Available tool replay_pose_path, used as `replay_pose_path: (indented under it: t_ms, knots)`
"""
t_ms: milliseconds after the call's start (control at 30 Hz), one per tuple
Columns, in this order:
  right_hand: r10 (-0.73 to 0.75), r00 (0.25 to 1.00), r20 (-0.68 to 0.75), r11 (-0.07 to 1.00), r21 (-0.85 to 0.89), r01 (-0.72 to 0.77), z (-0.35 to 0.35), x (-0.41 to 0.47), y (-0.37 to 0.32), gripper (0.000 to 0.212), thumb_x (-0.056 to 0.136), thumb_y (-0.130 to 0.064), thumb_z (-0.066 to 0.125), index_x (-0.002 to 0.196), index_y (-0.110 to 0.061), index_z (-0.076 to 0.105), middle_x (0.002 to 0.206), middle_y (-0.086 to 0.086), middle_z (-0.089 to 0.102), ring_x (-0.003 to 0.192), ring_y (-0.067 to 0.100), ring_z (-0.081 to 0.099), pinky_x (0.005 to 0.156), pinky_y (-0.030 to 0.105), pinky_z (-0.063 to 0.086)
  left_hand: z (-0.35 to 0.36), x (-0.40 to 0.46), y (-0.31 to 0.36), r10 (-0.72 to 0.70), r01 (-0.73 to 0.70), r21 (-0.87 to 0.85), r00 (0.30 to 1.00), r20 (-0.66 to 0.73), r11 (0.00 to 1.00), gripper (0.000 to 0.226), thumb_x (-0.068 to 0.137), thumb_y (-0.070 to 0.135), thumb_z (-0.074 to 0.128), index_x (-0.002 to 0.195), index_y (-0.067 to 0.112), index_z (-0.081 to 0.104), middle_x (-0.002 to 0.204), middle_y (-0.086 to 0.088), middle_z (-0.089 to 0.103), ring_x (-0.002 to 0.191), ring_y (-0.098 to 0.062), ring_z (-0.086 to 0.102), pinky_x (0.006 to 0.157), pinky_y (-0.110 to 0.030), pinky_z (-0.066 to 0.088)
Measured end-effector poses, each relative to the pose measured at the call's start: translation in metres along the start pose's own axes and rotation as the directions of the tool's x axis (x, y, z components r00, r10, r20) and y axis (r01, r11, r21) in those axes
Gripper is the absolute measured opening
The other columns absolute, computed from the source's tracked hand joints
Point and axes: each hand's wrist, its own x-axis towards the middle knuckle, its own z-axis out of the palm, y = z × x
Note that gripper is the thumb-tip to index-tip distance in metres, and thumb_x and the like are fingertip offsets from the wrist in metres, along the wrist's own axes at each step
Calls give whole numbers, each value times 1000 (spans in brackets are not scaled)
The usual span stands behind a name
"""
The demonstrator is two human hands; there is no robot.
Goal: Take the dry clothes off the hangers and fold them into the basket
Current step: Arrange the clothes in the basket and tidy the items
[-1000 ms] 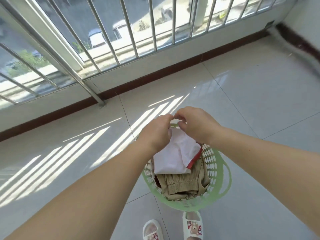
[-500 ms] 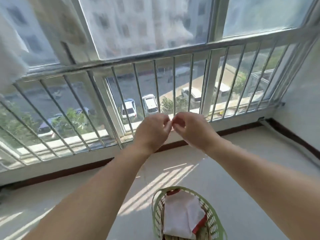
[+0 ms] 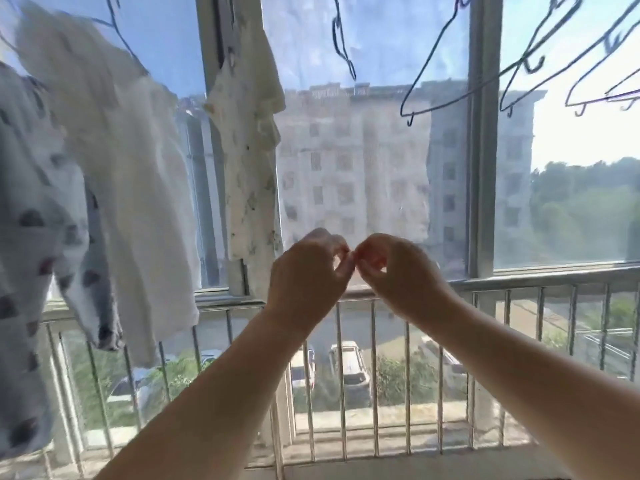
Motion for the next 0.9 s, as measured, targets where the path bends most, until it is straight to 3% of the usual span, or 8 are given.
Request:
replay_pose_path:
  t_ms: [133, 233, 300, 467, 633, 767, 900]
  knots:
    - [-98, 992, -85, 994, -60, 93, -11, 39, -31, 18, 93, -19, 51, 104, -23, 65, 97, -8, 69, 81, 3, 58, 73, 17, 43, -33, 35, -14, 103, -68, 153, 968, -230, 986, 17, 85, 29, 59, 83, 16, 69, 92, 2, 68, 86, -18, 62, 83, -34, 41]
    - [-179, 975, -133, 982, -82, 169, -16, 68, -61, 20, 94, -20, 49, 107, -28, 61, 95, -11, 66, 80, 3, 56, 74, 18, 44, -57, 66, -32, 127, -43, 214, 909, -398, 976, 18, 80, 31, 54, 79, 20, 68, 97, 3, 67, 93, -20, 62, 86, -38, 44]
    - [-252, 951, -180, 965, -124, 232, -15, 90, -82, 21, 93, -18, 49, 109, -26, 60, 98, -9, 64, 81, 6, 56, 78, 20, 46, -73, 88, -48, 122, -20, 223, 883, -454, 975, 21, 80, 30, 52, 87, 21, 69, 106, 2, 66, 102, -21, 61, 93, -40, 41]
    - [-348, 872, -343, 934, -204, 292, -14, 144, -133, 23, 91, -14, 51, 110, -23, 59, 113, -4, 62, 100, 14, 62, 87, 28, 49, -104, 142, -85, 62, -24, 94, 902, -428, 995, 33, 91, 17, 51, 123, 20, 55, 130, 4, 56, 121, -16, 51, 109, -33, 30]
    - [-419, 825, -379, 854, -474, 216, -11, 208, -181, 32, 93, -12, 50, 123, -22, 54, 126, -3, 54, 118, 16, 49, 96, 31, 41, -124, 201, -126, 2, -11, -19, 914, -405, 1000, 37, 94, 12, 43, 129, 24, 48, 134, 5, 53, 125, -17, 48, 108, -36, 34]
    - [-362, 872, -328, 716, -697, 35, -15, 259, -197, 36, 92, -10, 43, 127, -16, 49, 127, 6, 48, 120, 26, 43, 93, 37, 36, -132, 241, -142, 5, -17, -30, 925, -379, 999, 43, 93, 3, 40, 133, 19, 43, 136, -1, 50, 124, -22, 47, 101, -34, 36]
    - [-179, 933, -313, 692, -714, -107, -22, 295, -195, 32, 92, -10, 47, 122, -18, 53, 121, 2, 55, 114, 25, 52, 77, 34, 36, -136, 274, -145, 119, -119, 13, 956, -267, 993, 48, 95, 9, 36, 142, 22, 34, 147, -2, 38, 134, -21, 36, 109, -41, 32]
